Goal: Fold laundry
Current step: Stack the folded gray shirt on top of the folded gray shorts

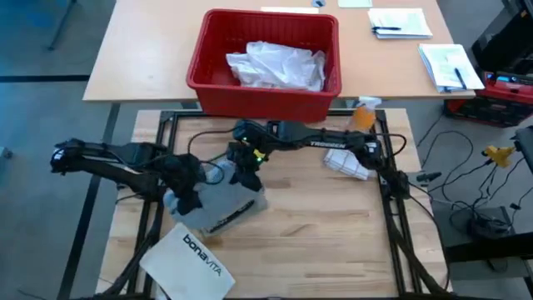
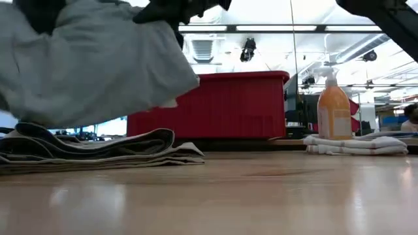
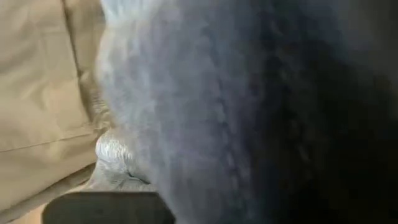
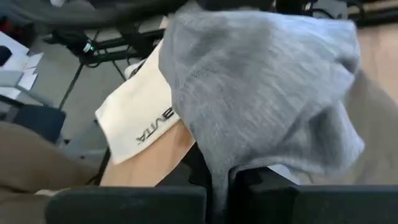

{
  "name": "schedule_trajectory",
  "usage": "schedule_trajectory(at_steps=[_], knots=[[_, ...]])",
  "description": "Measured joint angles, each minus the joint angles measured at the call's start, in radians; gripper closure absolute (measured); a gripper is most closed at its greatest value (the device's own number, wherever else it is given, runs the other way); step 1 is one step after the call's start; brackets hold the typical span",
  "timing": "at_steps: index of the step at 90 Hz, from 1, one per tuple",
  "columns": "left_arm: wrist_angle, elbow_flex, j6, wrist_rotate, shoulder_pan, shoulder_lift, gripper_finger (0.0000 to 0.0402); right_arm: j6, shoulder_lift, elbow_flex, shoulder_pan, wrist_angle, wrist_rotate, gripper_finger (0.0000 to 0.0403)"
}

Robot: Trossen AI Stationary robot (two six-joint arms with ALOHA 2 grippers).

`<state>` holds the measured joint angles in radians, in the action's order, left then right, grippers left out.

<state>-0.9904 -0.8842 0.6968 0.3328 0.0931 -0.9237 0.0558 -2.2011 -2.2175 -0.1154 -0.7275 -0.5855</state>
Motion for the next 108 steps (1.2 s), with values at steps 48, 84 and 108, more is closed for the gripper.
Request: schedule_trajectory(at_steps=[48,84,108], knots=[[0.073,0.02,0.156,0.276,-0.014,0.07,0.0391,0.264,0.036,0.326,0.029,0.495,-0.145,0.0403],[0.161,0.176,0.04,0.324,-0.107,0.001,0.0391,0.415,0.024,0.504,-0.021,0.687,-0.133,0.0403],[0.328,0.33,-0.027,0.313,-0.236,-0.014,0.0391,0.379,0.023,0.587,-0.05,0.816,-0.106,0.0403]])
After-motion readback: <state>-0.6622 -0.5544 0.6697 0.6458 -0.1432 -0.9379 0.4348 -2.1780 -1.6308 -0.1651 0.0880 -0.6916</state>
